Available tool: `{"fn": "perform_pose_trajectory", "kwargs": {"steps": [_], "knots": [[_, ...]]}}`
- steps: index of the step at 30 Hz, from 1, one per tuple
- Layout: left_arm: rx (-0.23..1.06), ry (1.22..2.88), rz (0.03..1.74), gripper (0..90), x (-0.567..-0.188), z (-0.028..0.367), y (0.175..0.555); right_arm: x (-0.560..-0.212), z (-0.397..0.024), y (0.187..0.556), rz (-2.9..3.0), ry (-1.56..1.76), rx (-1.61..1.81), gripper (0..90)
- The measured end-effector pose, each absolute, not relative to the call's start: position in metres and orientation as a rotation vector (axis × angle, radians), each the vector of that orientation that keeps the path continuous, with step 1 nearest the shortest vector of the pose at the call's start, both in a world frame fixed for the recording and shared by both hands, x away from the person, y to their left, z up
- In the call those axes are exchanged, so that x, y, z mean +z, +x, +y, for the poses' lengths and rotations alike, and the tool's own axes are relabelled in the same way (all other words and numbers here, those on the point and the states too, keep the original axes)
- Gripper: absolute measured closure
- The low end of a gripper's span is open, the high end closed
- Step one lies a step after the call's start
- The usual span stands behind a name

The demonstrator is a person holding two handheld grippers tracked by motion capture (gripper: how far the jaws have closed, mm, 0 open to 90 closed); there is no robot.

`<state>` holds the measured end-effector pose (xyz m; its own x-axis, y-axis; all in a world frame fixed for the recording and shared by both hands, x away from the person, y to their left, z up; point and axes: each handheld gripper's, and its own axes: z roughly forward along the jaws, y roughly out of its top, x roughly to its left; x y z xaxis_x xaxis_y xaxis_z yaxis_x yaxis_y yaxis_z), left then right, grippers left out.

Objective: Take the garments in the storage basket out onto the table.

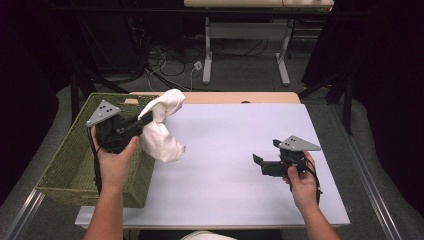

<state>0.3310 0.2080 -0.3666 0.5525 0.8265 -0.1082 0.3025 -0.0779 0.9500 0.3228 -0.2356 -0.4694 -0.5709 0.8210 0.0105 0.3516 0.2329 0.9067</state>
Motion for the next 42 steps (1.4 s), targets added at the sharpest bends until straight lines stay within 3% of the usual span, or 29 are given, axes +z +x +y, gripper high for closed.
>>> {"fn": "perform_pose_trajectory", "kwargs": {"steps": [19, 42], "knots": [[0.540, 1.725, 0.896, 81.8, -0.394, 0.164, 0.331, -0.472, -0.233, 0.324, 2.049, 1.069, 1.305, 11.7], [0.405, 1.820, 0.844, 81.7, -0.438, 0.115, 0.335, -0.473, -0.232, 0.324, 2.058, 1.058, 1.306, 12.0]]}}
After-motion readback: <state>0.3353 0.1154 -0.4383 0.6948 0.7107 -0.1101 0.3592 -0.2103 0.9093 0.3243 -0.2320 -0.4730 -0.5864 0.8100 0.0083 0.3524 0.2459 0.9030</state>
